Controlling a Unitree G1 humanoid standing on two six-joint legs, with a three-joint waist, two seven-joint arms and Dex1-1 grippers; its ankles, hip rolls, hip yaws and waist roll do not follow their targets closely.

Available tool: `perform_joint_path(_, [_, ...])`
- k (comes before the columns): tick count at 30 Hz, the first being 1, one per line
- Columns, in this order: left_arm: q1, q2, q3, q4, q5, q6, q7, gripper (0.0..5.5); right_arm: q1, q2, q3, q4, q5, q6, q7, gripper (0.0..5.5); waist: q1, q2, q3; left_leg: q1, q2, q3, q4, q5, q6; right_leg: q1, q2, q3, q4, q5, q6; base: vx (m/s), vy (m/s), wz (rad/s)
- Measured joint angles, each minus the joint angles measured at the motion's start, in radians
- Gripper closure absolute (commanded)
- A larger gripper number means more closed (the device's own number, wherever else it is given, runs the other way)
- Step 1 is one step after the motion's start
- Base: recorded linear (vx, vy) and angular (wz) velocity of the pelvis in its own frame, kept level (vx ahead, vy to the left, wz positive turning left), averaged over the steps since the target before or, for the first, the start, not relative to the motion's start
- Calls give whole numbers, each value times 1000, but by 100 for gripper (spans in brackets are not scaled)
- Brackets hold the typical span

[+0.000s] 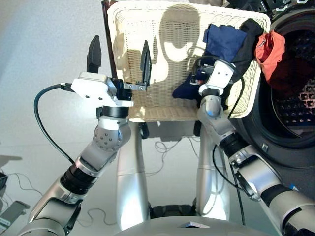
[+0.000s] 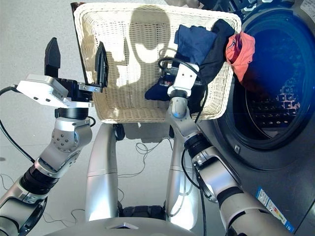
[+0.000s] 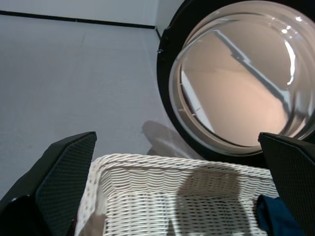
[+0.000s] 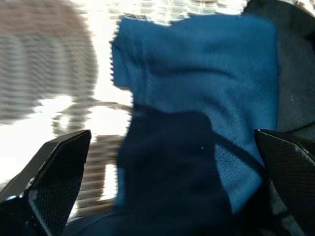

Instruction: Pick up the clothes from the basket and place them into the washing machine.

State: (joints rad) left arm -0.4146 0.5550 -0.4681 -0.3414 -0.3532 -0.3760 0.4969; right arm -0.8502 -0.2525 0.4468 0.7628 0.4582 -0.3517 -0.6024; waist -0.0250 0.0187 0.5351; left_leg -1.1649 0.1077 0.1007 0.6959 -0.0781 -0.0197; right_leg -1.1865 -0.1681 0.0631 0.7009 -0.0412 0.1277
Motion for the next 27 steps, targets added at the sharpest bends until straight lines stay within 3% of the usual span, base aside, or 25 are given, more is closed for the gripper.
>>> perform_joint_path(7, [-30,3,-29,11,-13,-12,-15,0,-90,-10,-27,192,22,29,-3,0,30,6,-2,-7,-1,-19,4,11,-9,-12,-5,-10,29,-14,-13,0,0,0])
perform_joint_path(10, [-29,5,-41,14,-28,-11,-23,0,-127,-3,-28,234,41,42,2,0,28,10,-1,-9,-3,-22,9,5,-12,-13,0,-17,35,-16,-13,0,0,0])
perform_joint_path(11, [-30,4,-42,14,-28,-11,-23,0,-133,0,-28,253,46,43,4,255,29,10,-3,-8,-2,-23,11,6,-14,-10,-2,-12,34,-16,-14,0,0,0])
perform_joint_path(12, [-30,5,-40,13,-28,-12,-24,0,-137,-2,-28,258,60,44,8,470,30,12,-3,-5,-3,-23,7,7,-12,-7,-2,-15,33,-16,-15,0,0,0])
perform_joint_path(13, [-34,7,-39,13,-28,-12,-24,0,-139,-4,-28,257,69,44,13,550,32,13,-3,-5,-2,-21,3,15,-10,-10,-7,-12,32,-15,-16,0,0,0])
perform_joint_path(21, [-36,8,-36,13,-29,-11,-35,0,-147,-9,-27,249,98,41,26,550,30,20,-2,-16,-2,-24,3,9,-14,-17,-2,-16,30,-15,-15,0,0,0])
perform_joint_path(27, [-29,6,-31,9,-28,-11,-37,0,-28,-63,-17,40,97,37,32,550,22,19,-2,-14,1,-21,4,1,-14,-18,1,-13,30,-21,-14,0,0,0])
